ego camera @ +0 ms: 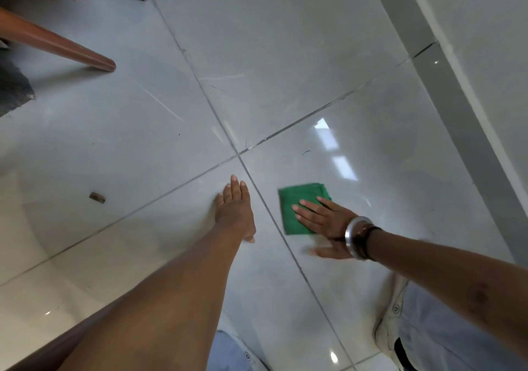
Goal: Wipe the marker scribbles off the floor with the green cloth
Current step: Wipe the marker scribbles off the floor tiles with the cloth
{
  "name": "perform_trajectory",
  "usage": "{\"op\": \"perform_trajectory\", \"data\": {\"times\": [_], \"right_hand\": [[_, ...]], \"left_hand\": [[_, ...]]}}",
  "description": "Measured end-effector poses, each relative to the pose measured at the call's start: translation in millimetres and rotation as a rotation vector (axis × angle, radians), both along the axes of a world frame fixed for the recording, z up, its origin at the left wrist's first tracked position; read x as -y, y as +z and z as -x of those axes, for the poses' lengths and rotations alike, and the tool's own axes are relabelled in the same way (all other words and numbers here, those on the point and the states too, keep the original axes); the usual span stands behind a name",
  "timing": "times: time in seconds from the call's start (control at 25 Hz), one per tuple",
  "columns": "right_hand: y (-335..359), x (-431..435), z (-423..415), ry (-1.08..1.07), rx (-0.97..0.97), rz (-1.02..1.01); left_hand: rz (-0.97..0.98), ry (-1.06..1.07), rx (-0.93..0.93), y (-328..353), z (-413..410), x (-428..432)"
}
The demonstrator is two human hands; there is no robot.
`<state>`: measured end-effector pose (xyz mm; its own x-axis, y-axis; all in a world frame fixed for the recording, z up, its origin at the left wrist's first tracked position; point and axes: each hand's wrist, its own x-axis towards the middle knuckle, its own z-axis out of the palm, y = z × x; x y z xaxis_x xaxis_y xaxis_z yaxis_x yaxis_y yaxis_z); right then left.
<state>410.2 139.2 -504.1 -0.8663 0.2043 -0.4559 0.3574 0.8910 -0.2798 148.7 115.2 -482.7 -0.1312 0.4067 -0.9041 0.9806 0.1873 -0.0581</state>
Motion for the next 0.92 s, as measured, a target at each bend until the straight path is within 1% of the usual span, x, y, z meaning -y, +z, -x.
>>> {"op": "perform_trajectory", "data": {"times": [0.04,0.08,0.12,0.2,0.24,0.28,0.32,0.36,0.4,0.44,0.48,0.52,0.56,0.6,0.64,0.68,0.72,0.76,0.84,0.88,0.92], "right_hand": [[-2.5,-10.2,-21.4,-0.001,-0.034,-0.033],[-2.7,-25.7,-30.0,-0.078,0.007,-0.042],[-0.5,-46.4,-23.6,-0.263,0.100,-0.005],[-6.9,-74.1,17.6,-0.876,0.171,-0.036],[-6.8,-78.3,47.3,-1.065,0.208,0.008],[-10.0,-72.4,72.7,-1.057,0.232,0.050],[-15.9,-59.7,87.0,-0.874,0.225,0.055],[-16.8,-36.3,84.0,-0.589,0.210,0.056],[-12.9,-10.0,68.3,-0.325,0.175,0.068],[-4.5,6.1,44.4,-0.167,0.116,0.070],[-2.8,8.8,18.7,-0.130,0.039,0.058],[-8.7,4.3,0.2,-0.205,0.013,-0.002],[-11.9,-8.8,-6.7,-0.408,0.079,-0.056],[-12.2,-29.8,-1.2,-0.721,0.173,-0.084],[-15.6,-50.2,15.7,-1.064,0.204,-0.101],[-12.1,-64.3,41.9,-1.281,0.247,-0.045],[-9.9,-71.1,66.0,-1.264,0.264,0.005],[-11.6,-65.0,80.2,-1.051,0.269,0.016],[-13.8,-26.0,69.9,-0.422,0.170,0.050],[-9.0,-11.8,47.9,-0.221,0.115,0.062],[-7.6,-9.0,23.9,-0.157,0.062,0.055]], "left_hand": [[0.006,-0.003,0.006,0.6,-0.2,-0.3],[0.009,0.002,0.007,0.3,-1.7,0.0],[0.008,0.009,0.001,-0.8,-3.3,-0.3],[0.011,0.019,-0.015,-2.3,-7.8,0.3],[0.009,0.020,-0.022,-3.4,-8.3,-1.2],[0.013,0.017,-0.021,-3.5,-7.1,-1.5],[0.017,0.015,-0.009,-3.6,-4.7,-3.4],[0.027,0.014,0.004,-2.6,-3.0,-5.2],[0.029,0.018,0.008,-0.9,-2.2,-5.3],[0.019,0.022,0.004,0.9,-2.0,-5.0],[0.011,0.019,-0.001,1.4,-2.3,-4.8],[0.010,0.013,0.002,-0.3,-3.1,-3.9],[0.006,0.007,0.002,-2.6,-6.0,-1.8],[-0.013,0.009,-0.014,-5.1,-8.2,2.0],[-0.032,0.016,-0.031,-6.8,-9.5,4.9],[-0.042,0.020,-0.034,-8.0,-10.2,5.6],[-0.044,0.018,-0.024,-8.4,-9.2,4.8],[-0.042,0.006,-0.011,-6.2,-7.1,3.4],[-0.037,-0.014,0.002,2.1,-2.3,-0.5],[-0.024,-0.010,0.015,5.1,-0.4,-2.8],[-0.012,-0.004,0.028,6.7,1.6,-5.7]]}}
